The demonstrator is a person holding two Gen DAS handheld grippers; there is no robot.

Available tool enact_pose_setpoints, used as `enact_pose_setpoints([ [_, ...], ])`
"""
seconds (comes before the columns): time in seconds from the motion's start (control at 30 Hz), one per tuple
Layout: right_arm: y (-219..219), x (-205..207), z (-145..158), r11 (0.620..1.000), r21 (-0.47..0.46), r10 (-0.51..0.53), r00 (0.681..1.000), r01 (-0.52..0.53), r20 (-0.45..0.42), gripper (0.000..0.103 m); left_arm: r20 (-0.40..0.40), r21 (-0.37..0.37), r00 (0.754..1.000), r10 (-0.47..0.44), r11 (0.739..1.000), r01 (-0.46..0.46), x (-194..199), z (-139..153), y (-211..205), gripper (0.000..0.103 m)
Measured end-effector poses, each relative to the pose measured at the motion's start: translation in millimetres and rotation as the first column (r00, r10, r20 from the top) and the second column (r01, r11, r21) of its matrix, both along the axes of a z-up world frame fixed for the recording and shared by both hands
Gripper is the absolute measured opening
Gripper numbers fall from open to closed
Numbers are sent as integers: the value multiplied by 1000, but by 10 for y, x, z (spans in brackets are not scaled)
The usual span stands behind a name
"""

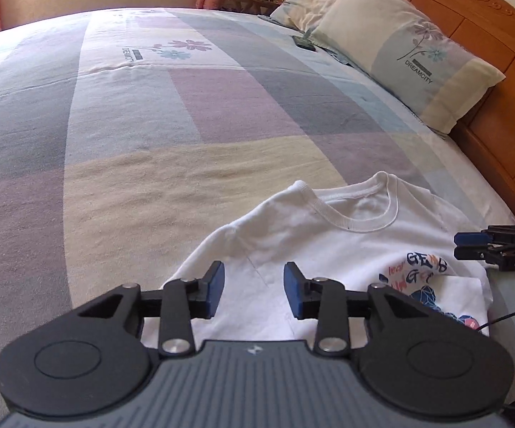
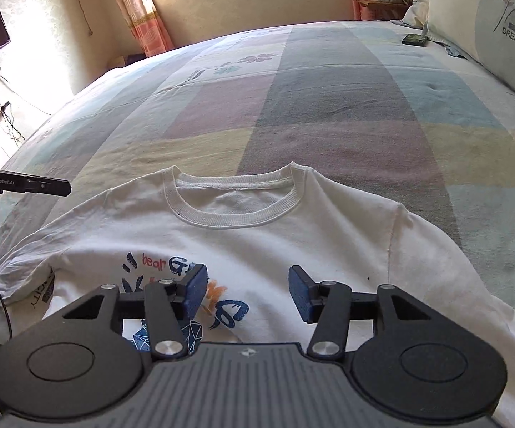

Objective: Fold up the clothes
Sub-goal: 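Move the left gripper to the sleeve cuff and grasp it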

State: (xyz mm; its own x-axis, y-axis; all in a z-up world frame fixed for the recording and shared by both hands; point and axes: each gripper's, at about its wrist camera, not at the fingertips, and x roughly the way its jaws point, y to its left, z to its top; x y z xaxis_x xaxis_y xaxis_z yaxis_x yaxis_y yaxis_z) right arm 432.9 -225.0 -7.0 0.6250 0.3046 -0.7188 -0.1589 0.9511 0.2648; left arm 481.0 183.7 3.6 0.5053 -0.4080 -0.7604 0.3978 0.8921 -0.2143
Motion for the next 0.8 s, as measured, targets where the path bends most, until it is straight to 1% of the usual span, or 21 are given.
enact_pose_setpoints([
  [0.07,-1,-81,-14,1000,9,-9,1000,9,-10,57,17,68,1000,9,998,-10,-337,-9,-13,36],
  [0.13,12,-142,-17,1000,15,-8,1000,8,-12,57,36,152,999,7,988,-13,-669,-76,-81,36],
  [0.2,28,-189,-10,1000,29,-2,1000,2,-12,57,45,230,999,-4,973,-7,-954,-173,-169,37],
  [0.23,35,-205,-3,999,35,0,1000,0,-9,57,66,291,998,-20,957,0,-1087,-268,-240,38],
  [0.27,44,-216,16,999,41,3,1000,-3,-2,57,98,383,994,-47,924,6,-1178,-363,-339,39],
  [0.3,54,-223,35,999,49,7,1000,-7,4,57,128,475,989,-78,880,8,-1264,-457,-441,39],
  [0.37,82,-252,85,998,66,16,1000,-17,21,57,207,610,963,-174,793,12,-1376,-607,-606,41],
  [0.4,99,-275,119,997,75,21,999,-23,31,57,230,649,952,-203,760,5,-1376,-660,-663,42],
  [0.5,137,-374,221,996,82,34,998,-38,59,57,297,694,931,-213,718,-57,-1265,-730,-747,42],
  [0.53,143,-425,262,996,81,35,997,-41,71,57,306,706,930,-203,704,-79,-1211,-737,-759,42],
  [0.67,98,-679,395,997,68,14,994,-21,107,59,380,630,920,-97,755,-181,-1236,-407,-672,42],
  [0.7,76,-756,415,998,60,7,993,-14,115,62,410,598,909,-78,775,-203,-1307,-284,-638,42],
  [0.73,42,-822,422,998,57,-1,993,-6,121,63,433,573,899,-71,791,-214,-1378,-188,-610,42],
  [0.8,-35,-931,413,998,61,-19,992,12,122,65,451,525,891,-59,824,-212,-1561,16,-548,42],
])
